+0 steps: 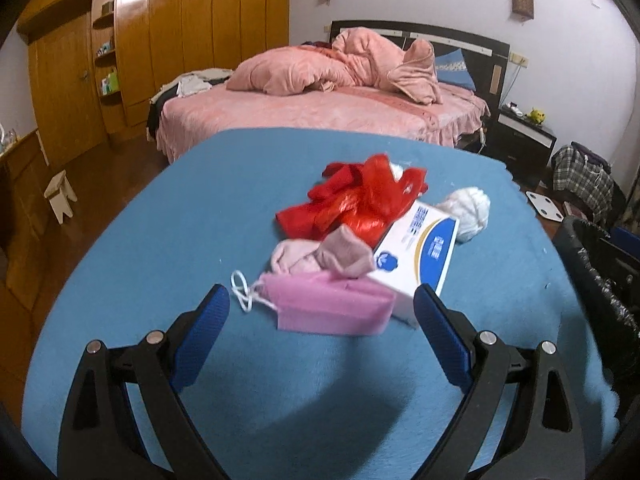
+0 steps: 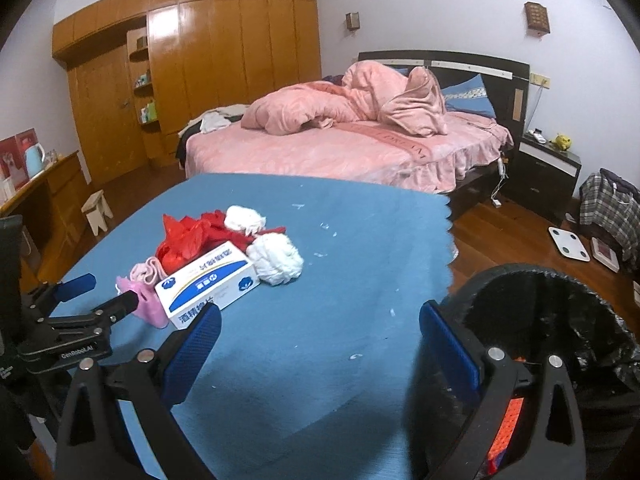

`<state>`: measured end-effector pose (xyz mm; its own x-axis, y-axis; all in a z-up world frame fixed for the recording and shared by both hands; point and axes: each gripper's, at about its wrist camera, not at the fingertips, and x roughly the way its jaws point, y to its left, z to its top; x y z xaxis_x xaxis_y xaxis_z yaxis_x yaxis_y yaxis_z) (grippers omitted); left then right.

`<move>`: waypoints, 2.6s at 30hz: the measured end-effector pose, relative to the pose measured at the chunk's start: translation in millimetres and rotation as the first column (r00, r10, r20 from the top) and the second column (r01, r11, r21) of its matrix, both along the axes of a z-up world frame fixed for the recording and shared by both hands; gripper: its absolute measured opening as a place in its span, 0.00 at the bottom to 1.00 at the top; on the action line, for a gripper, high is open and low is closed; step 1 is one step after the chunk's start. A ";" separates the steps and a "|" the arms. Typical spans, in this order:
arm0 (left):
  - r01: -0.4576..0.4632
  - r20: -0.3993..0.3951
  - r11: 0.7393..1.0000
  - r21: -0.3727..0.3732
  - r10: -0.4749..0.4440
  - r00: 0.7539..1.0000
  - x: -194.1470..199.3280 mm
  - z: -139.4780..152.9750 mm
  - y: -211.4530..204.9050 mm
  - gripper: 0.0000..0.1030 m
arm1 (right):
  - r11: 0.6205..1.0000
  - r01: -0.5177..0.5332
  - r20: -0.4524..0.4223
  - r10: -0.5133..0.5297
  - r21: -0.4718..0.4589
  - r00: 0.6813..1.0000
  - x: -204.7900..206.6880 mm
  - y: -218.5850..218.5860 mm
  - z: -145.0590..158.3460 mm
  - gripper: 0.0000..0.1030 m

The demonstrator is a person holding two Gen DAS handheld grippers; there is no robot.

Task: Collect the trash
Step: 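Return both grippers to the table above the remaining trash, then grasp the pink mask with the left gripper while the right gripper approaches the wipes box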

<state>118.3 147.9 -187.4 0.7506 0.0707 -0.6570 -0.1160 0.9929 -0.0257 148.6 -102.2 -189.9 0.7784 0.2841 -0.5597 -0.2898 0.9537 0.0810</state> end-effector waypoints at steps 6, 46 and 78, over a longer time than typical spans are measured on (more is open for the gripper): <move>-0.005 -0.040 0.999 -0.034 0.004 0.999 5.5 -9.8 3.9 0.88 | 1.000 -0.011 -0.017 0.011 -0.015 1.000 2.8 5.9 -7.5 0.94; -0.045 -0.155 0.992 -0.122 0.026 0.988 -2.3 -26.2 42.8 0.46 | 0.996 -0.068 -0.049 0.065 -0.063 0.997 10.9 34.9 -23.9 0.94; 0.047 -0.081 0.984 -0.173 -0.062 0.995 0.7 -17.7 47.1 0.07 | 0.992 -0.088 -0.161 0.072 -0.094 0.984 36.6 91.7 -49.0 0.94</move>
